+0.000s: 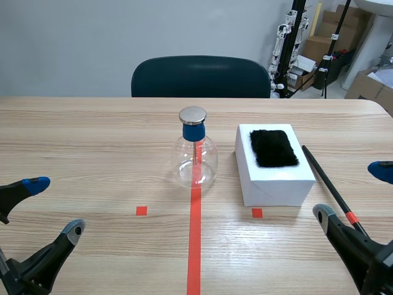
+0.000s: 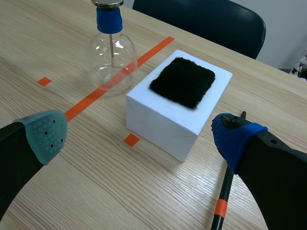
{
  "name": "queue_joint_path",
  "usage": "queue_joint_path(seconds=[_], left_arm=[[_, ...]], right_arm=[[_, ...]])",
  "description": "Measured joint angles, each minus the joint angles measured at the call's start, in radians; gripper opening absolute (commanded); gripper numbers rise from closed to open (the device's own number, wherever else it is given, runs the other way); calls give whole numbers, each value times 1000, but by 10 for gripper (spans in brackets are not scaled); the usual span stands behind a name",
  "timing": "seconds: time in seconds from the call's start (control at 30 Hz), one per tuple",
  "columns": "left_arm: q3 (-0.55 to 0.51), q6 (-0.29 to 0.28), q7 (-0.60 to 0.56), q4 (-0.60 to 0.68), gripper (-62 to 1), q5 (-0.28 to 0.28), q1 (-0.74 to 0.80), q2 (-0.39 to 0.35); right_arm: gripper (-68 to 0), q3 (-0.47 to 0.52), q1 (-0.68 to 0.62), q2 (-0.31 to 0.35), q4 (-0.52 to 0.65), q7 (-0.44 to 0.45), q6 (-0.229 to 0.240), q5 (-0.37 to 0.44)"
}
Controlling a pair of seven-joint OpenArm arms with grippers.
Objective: Do the electroscope experiment. return to the home posture
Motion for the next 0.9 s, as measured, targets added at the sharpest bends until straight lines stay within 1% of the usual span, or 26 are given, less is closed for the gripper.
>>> queue_joint_path(seconds=[0.8,0.9], left_arm=[[0,0,0,0,14,0,0,0],[0,0,0,0,14,0,0,0]], right_arm=[[-54,0,0,0,0,0,0,0],[-54,0,-19,0,0,22,0,0]])
